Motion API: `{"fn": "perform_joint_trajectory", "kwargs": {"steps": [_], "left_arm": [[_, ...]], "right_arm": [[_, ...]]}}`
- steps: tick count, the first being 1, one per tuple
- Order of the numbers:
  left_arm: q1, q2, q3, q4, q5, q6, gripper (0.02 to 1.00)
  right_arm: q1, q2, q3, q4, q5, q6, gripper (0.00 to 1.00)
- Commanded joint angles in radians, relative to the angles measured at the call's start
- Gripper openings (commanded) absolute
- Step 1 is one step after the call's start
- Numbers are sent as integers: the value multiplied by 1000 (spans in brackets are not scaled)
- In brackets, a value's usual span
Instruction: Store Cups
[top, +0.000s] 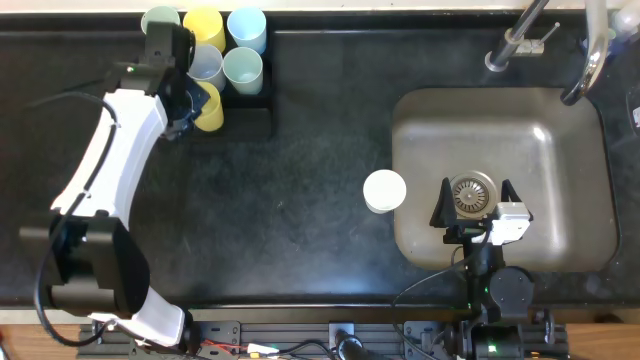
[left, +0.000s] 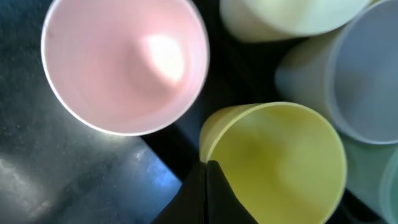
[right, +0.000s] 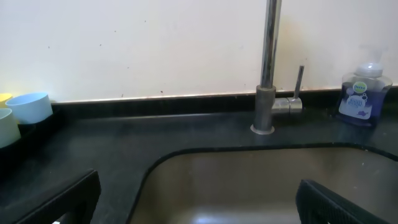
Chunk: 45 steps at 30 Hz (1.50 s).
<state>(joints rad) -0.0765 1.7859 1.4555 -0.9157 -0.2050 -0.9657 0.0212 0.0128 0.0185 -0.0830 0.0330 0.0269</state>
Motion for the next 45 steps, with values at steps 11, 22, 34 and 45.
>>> {"fn": "perform_joint_trajectory", "kwargs": {"steps": [11, 22, 34, 45], "left_arm": [[9, -24, -61, 10, 2, 12, 879], [8, -246, -61, 1, 32, 23, 998], [8, -932, -394, -267, -13, 103, 974], [8, -1429, -1254, 1263, 227, 759, 1000]], "right_arm": [[1, -7, -13, 5, 0, 7, 998], [1, -7, -13, 6, 0, 7, 996], [1, -7, -13, 6, 0, 7, 998], [1, -7, -13, 6, 0, 7, 998]]}}
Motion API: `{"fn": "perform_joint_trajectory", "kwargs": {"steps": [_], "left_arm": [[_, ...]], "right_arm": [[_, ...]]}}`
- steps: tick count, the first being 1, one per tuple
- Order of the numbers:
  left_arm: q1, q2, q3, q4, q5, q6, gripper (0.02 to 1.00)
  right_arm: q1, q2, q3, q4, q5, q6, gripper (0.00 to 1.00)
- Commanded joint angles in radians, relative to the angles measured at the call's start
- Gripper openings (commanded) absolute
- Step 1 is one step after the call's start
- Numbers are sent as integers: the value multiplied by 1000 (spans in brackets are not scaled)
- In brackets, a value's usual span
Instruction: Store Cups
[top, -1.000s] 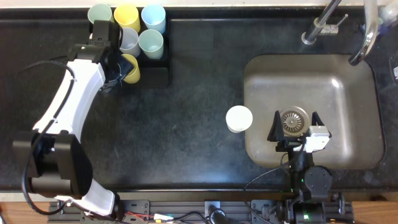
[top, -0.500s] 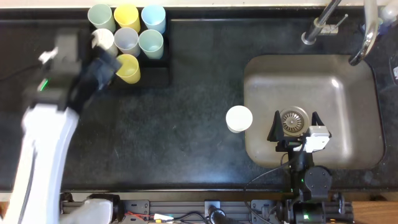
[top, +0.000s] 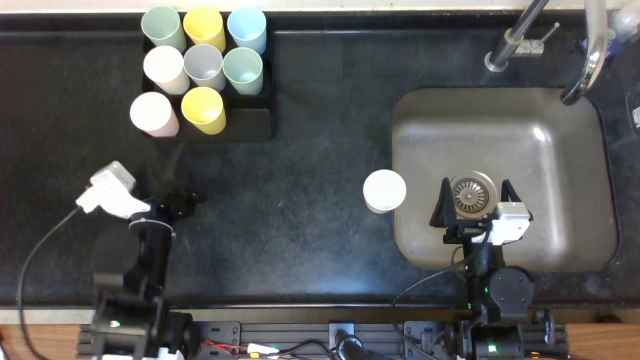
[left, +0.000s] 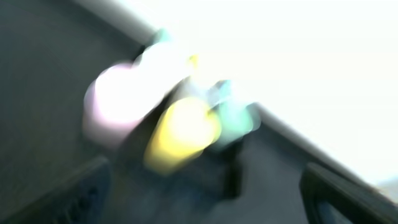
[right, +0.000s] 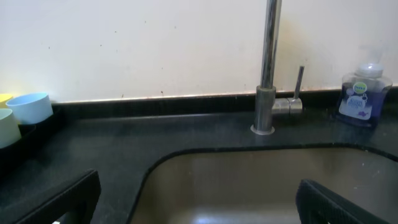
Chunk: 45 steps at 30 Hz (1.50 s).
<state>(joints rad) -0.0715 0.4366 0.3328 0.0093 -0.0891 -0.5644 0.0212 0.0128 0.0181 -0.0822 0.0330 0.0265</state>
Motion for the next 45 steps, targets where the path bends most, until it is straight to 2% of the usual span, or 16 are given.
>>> {"fn": "perform_joint_trajectory", "kwargs": {"steps": [1, 4, 10, 14, 18, 21, 45], "left_arm": [[3, -94, -154, 405, 111, 407, 1000], [4, -154, -190, 397, 111, 516, 998], [4, -325, -224, 18, 110, 605, 1000], [4, -431, -282, -102, 109, 655, 1000], [5, -435, -325, -93, 109, 655, 1000], [5, -435, -325, -90, 63, 655, 998], [5, -434, -325, -91, 66, 654, 998]], "right_arm": [[1, -7, -13, 5, 0, 7, 998], [1, -7, -13, 5, 0, 7, 996], [1, -7, -13, 5, 0, 7, 998], [1, -7, -13, 5, 0, 7, 998], [1, -7, -13, 5, 0, 7, 996], [1, -7, -13, 5, 0, 7, 996], [1, -7, -13, 5, 0, 7, 996]]}}
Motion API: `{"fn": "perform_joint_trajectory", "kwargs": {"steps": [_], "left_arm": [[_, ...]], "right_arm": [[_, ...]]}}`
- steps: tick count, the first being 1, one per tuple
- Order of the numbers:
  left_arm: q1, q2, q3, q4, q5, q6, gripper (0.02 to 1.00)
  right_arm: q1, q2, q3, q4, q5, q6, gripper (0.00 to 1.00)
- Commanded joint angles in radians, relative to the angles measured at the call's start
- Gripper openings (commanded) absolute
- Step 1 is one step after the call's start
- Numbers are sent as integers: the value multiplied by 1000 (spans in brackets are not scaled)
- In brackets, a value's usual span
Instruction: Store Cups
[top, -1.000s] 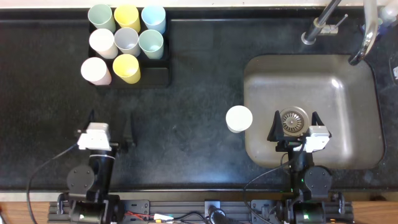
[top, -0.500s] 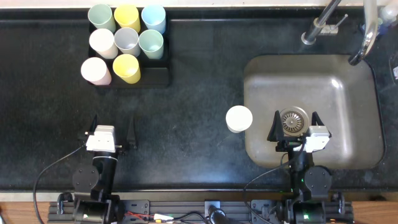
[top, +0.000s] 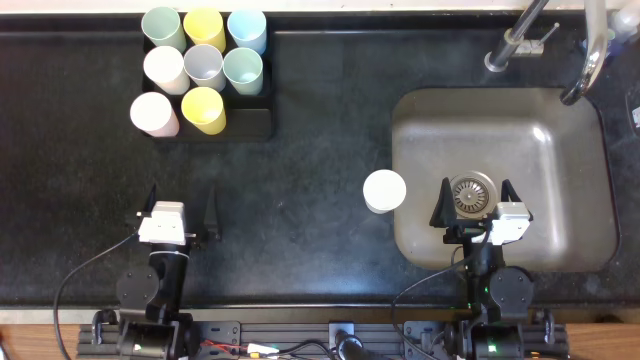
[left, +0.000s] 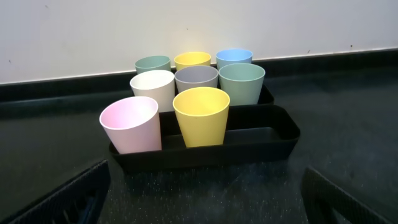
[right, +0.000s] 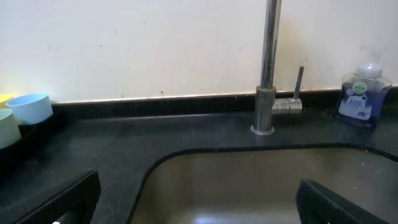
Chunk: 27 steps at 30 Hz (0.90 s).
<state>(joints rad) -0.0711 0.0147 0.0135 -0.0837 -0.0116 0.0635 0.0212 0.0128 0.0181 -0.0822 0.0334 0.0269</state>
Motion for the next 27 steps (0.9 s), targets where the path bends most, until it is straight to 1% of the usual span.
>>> {"fn": "perform_joint_trajectory", "kwargs": {"steps": [1, 10, 13, 17, 20, 22, 23, 27], "left_arm": [[5, -12, -6, 2, -12, 26, 998], [5, -12, -6, 2, -12, 26, 998], [5, -12, -6, 2, -12, 26, 998], [5, -12, -6, 2, -12, 26, 998], [5, -12, -6, 2, -12, 26, 998], [5, -12, -6, 2, -12, 26, 998], [5, -12, -6, 2, -12, 26, 1000], [5, -12, -6, 2, -12, 26, 998]], "right_arm": [[1, -7, -13, 5, 0, 7, 998], [1, -7, -13, 5, 0, 7, 996], [2, -7, -13, 5, -42, 7, 998], [3, -6, 57, -33, -45, 7, 996], [3, 32, 229, -215, -45, 8, 996], [3, 111, 377, -344, -55, 7, 998], [3, 159, 443, -408, -56, 7, 998], [31, 455, 782, -764, -61, 7, 998]]}}
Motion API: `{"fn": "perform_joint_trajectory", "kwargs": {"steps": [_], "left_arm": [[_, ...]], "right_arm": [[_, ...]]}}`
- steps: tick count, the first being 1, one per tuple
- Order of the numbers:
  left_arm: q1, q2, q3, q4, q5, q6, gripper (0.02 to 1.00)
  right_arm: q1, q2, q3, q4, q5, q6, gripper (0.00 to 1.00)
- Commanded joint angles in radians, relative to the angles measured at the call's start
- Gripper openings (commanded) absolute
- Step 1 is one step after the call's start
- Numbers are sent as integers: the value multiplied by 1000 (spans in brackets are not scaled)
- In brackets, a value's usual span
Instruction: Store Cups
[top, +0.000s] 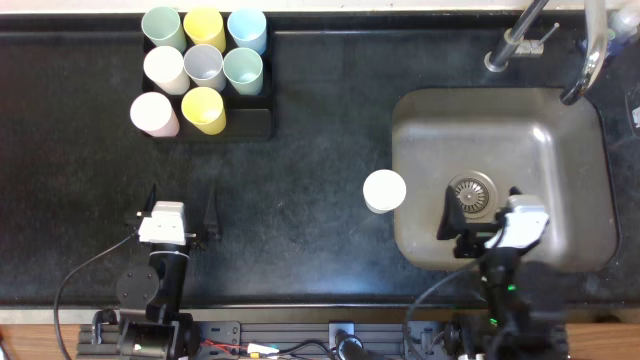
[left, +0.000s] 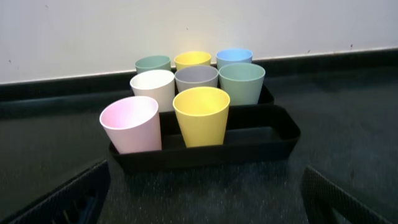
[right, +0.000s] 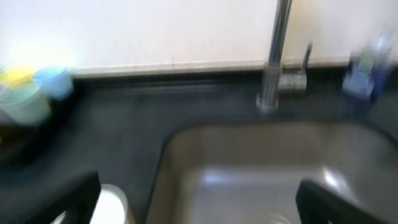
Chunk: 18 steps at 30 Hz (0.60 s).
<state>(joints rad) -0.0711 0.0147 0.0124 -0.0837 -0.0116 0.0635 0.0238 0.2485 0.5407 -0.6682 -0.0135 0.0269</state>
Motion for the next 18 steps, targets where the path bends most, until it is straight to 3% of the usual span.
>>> {"fn": "perform_joint_trajectory", "kwargs": {"steps": [1, 5, 10, 18], "left_arm": [[5, -12, -5, 2, -12, 26, 1000], [5, -12, -5, 2, -12, 26, 1000], [5, -12, -5, 2, -12, 26, 998], [5, -12, -5, 2, -12, 26, 998]], "right_arm": [[73, 364, 407, -339, -14, 7, 998], [180, 580, 584, -563, -6, -8, 998], [336, 742, 601, -661, 113, -85, 998], [329, 963, 601, -665, 141, -132, 996]]}}
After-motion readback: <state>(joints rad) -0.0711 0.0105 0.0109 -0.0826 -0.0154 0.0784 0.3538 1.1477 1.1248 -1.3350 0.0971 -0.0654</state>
